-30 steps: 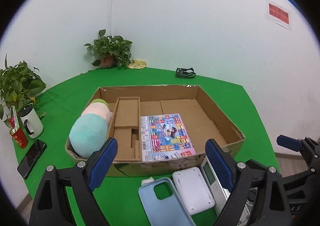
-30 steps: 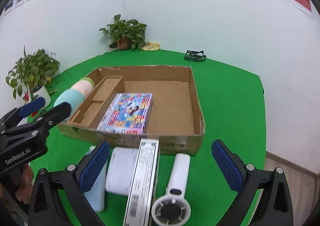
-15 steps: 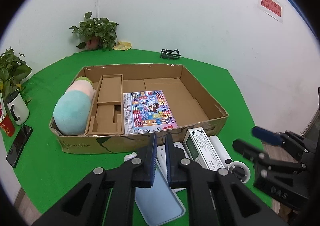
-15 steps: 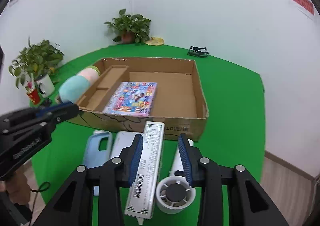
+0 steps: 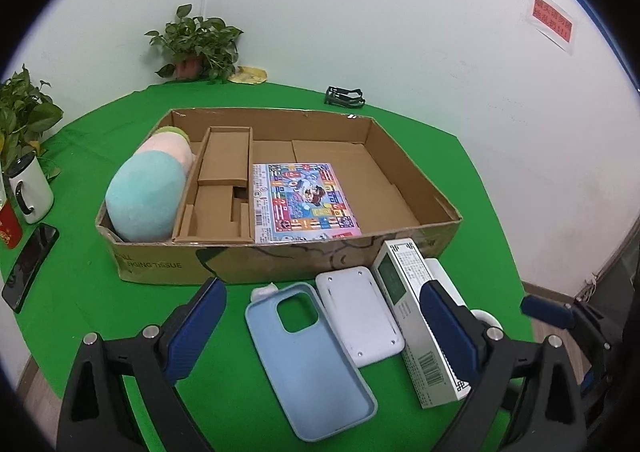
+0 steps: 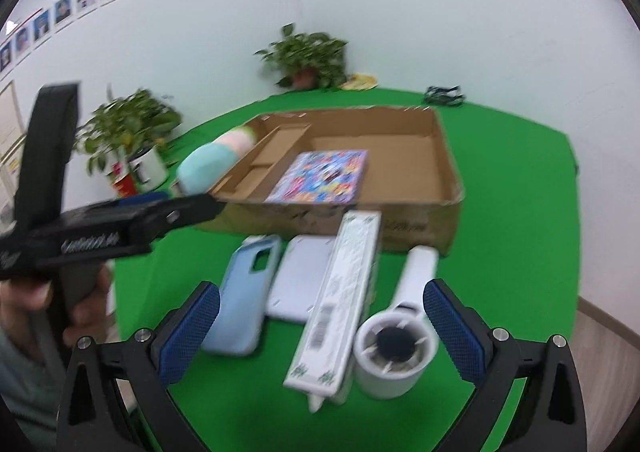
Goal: Organize objects
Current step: 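Move the right gripper toward the long white barcode box on the table, then grasp the long white barcode box with the right gripper and lift it, then turn the white box upright in the right gripper, then carry the white box over the large cardboard box with the right gripper, then lower the white box beside the board-game box and open the right gripper, then move the right gripper to the white handheld fan and grasp its head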
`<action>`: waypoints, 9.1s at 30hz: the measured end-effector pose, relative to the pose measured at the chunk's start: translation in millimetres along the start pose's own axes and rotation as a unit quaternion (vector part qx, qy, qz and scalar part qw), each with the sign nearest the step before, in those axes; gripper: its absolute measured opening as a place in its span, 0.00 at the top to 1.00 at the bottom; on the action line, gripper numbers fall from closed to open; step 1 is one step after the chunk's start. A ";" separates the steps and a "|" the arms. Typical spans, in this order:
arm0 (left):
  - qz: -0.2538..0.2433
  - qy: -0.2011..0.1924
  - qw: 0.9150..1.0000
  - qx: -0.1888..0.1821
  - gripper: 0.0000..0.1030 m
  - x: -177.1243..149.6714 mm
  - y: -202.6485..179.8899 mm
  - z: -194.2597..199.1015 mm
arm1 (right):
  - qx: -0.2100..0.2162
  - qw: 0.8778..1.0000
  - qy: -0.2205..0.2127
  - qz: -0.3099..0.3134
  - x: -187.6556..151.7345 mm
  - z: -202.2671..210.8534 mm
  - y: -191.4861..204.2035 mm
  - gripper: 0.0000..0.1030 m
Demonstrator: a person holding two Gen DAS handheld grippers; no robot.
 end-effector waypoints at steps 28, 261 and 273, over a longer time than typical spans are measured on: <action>0.004 0.116 0.975 -0.190 0.24 -33.6 -47.2 -39.2 | -0.083 0.980 0.141 0.115 -74.1 -21.2 6.9 0.65; -0.023 -0.024 0.994 0.103 0.19 137.0 58.8 -28.0 | -0.043 0.991 0.129 0.012 120.7 -164.1 -35.0 0.00; -0.022 -0.089 0.988 0.123 0.12 78.2 7.0 6.0 | -0.083 0.995 -0.023 0.045 78.8 -30.9 -14.2 0.00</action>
Point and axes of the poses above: each gripper's, at about its wrist camera, not at the fingertips, and z roughly against the way its jaws point, y to its left, x to its top, the point moved 3 cm from there along -z, roughly the way its jaws point, and after that the axes turned 10 degrees about -z, right-handed, at the moved point
